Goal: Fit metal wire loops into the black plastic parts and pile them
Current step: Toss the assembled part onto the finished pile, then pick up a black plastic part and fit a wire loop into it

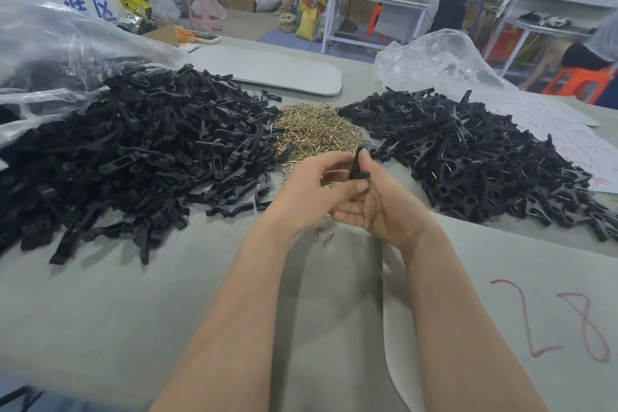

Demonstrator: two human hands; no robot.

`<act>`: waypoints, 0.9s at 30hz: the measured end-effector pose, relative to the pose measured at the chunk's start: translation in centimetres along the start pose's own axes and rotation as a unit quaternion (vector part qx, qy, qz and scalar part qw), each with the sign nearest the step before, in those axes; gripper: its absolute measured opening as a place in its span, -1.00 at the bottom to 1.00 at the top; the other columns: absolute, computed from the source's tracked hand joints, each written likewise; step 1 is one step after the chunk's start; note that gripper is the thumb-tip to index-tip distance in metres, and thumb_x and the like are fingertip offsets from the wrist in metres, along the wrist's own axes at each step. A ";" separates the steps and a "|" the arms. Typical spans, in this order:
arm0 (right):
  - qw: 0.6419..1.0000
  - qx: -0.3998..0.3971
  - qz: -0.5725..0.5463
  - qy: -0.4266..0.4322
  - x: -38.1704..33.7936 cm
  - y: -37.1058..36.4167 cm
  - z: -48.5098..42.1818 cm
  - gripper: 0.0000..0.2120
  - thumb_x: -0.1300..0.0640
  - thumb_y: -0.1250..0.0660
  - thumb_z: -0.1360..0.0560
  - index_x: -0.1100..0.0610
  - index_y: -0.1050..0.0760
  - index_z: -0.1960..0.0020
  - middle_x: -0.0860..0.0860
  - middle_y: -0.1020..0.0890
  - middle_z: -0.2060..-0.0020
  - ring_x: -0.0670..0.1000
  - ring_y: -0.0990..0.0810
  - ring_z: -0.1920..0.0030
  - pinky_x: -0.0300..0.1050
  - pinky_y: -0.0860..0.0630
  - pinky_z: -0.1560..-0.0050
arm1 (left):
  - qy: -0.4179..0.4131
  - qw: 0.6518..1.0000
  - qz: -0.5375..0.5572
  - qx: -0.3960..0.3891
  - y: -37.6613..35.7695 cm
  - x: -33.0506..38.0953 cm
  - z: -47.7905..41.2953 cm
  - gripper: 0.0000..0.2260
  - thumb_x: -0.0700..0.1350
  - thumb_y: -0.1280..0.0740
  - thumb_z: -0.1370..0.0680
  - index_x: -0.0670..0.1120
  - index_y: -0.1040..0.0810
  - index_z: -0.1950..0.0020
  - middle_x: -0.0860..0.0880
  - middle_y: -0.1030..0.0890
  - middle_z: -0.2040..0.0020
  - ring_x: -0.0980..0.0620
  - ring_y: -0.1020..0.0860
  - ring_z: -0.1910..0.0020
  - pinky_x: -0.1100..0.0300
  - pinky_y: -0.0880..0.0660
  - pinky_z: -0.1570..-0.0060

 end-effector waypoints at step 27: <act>0.765 0.155 0.623 0.058 -0.9 -2.3 -0.5 -0.67 0.03 -0.31 -0.51 -0.03 -0.48 -0.27 0.09 -0.41 -0.22 0.14 -0.38 -0.24 -0.11 -0.29 -0.22 | 0.261 0.847 -0.411 0.214 8.3 -6.4 2.0 -0.76 -0.06 -0.26 -0.56 -0.03 -0.49 -0.21 -0.11 -0.37 -0.26 -0.18 -0.37 -0.24 -0.04 -0.27 -0.19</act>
Point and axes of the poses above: each hand's wrist, its own z-axis away from the middle knuckle, its own y-axis out of the back of the hand, x = y × z, the point moved 10 cm from there along -z, towards the middle knuckle
